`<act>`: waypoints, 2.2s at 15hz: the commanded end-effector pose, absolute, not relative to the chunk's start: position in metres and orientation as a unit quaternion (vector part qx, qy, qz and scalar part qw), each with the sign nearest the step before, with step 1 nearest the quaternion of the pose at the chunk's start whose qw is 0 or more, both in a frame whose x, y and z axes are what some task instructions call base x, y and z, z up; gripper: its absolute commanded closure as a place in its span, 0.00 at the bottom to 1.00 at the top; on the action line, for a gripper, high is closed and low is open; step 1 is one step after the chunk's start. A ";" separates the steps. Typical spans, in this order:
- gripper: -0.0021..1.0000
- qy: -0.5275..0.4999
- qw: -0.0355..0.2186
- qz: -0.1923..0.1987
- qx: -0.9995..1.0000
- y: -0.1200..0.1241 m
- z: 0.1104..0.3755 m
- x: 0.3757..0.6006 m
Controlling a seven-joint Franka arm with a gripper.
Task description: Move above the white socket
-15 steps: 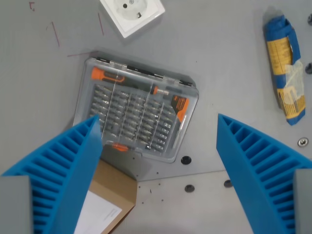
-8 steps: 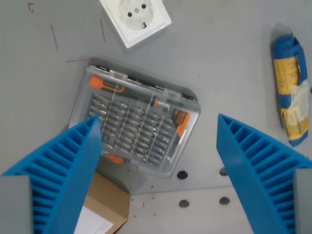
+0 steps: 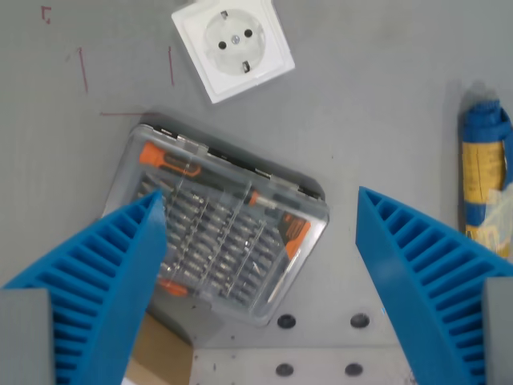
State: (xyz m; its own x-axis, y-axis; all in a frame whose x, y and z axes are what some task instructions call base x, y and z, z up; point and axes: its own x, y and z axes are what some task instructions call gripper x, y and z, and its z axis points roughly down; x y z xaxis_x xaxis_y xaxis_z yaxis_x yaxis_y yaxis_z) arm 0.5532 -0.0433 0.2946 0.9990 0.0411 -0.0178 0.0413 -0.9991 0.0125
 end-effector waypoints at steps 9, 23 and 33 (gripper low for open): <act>0.00 0.154 0.023 0.034 0.987 -0.037 0.239 0.571; 0.00 0.191 0.025 0.016 0.981 -0.033 0.190 0.594; 0.00 0.185 0.022 0.005 0.982 -0.033 0.177 0.603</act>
